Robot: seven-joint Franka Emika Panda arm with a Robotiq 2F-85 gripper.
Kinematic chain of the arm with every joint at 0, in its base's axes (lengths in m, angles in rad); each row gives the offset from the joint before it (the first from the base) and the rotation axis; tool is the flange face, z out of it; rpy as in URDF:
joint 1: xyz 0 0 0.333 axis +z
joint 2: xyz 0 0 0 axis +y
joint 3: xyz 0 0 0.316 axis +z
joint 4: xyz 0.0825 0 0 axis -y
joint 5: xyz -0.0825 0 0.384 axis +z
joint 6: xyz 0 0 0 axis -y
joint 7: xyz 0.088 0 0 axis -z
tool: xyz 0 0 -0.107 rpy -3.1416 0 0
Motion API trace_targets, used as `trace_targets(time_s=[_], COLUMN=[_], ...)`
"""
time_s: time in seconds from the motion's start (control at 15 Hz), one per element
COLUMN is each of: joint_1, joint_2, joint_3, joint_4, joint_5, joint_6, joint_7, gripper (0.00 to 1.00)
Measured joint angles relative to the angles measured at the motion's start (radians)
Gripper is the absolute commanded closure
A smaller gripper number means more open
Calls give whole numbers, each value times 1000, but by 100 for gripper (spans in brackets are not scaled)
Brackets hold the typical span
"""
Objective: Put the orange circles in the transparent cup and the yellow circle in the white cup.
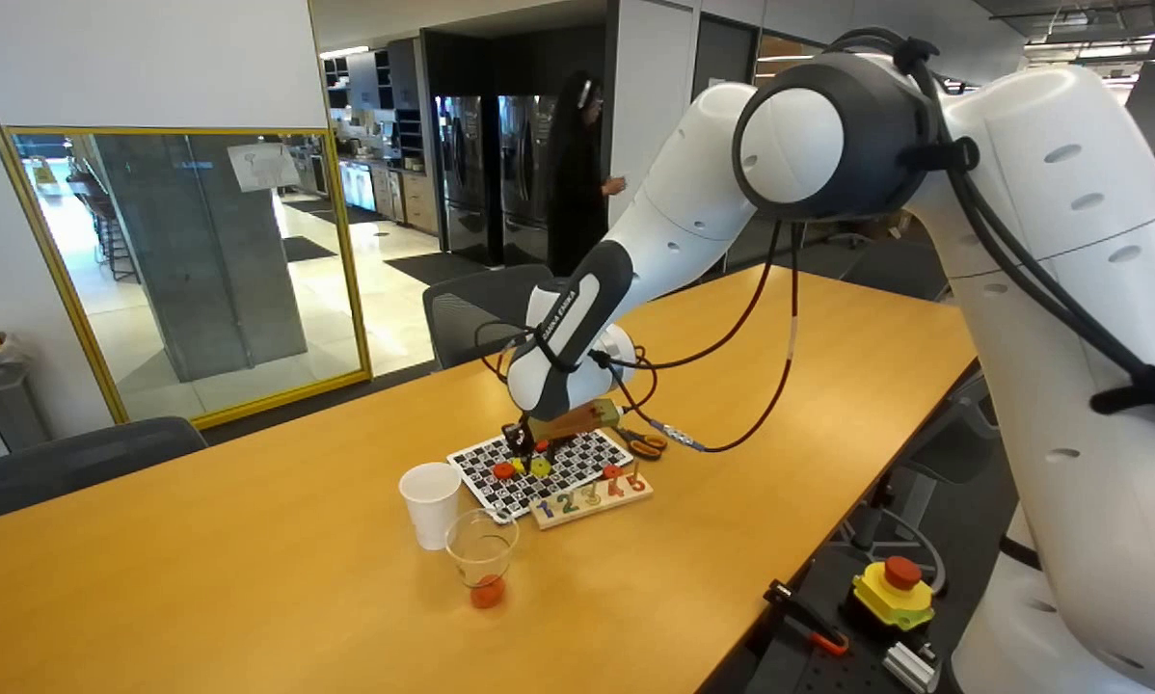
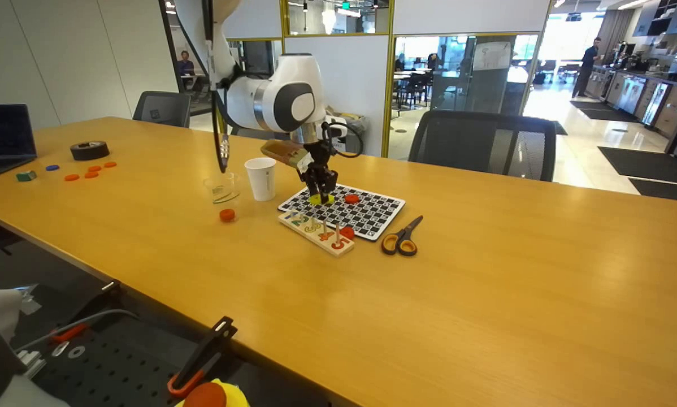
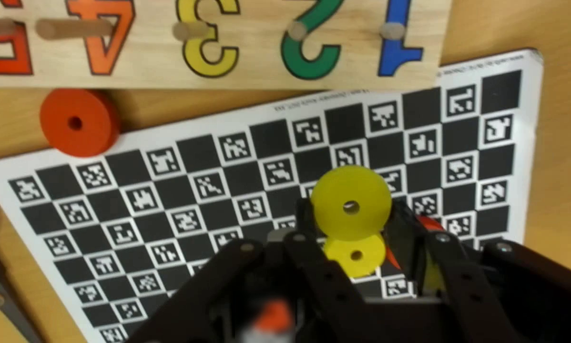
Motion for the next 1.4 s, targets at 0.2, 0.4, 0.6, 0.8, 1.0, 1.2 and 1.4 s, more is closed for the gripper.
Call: trace_targets(time_s=[0.2,0.4,0.6,0.8,1.0,1.2,1.4], joint_1=[65,130,186,225,232,223,197], joint_2=[-45,-70,-74,-74,-74,-72,-71], joint_3=[-15,-29,-43,-49,-27,8,54], joint_4=[1,13,39,61,72,76,78], joint_5=[-37,-83,-129,-161,-161,-157,-137], joint_6=[18,20,20,20,18,10,-26], joint_7=[19,49,83,102,98,88,51], gripper=[79,79,79,79,79,79,79])
